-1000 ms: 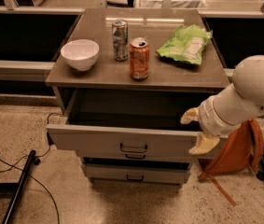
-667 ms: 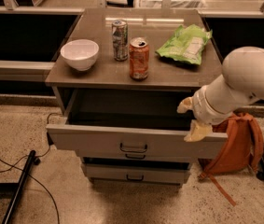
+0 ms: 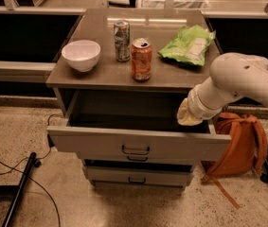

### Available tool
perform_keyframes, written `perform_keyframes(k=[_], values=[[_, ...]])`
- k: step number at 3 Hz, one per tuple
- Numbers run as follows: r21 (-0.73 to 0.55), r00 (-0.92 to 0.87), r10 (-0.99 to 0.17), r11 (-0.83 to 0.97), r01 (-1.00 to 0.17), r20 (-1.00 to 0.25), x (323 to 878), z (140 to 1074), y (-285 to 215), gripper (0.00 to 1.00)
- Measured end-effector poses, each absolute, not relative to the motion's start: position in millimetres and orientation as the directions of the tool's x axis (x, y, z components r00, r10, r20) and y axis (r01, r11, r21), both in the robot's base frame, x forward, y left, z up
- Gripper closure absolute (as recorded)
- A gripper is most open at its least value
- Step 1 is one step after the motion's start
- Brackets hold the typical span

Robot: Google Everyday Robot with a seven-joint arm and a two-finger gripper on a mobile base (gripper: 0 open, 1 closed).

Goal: Open top drawer

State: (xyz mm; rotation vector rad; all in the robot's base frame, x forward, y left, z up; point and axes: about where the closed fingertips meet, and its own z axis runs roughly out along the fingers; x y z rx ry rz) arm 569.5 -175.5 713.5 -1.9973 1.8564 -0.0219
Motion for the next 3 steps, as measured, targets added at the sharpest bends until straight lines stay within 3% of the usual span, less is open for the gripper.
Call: perform_keyframes(k=[1, 3], values=[[-0.249, 0.103, -0.96, -0.036, -0.968, -0.261, 574.9, 674.1, -171.3, 0.98], [-0.142, 0.102, -0.953, -0.064, -0.988, -0.284, 555.9, 634.9, -165.2, 1.0]])
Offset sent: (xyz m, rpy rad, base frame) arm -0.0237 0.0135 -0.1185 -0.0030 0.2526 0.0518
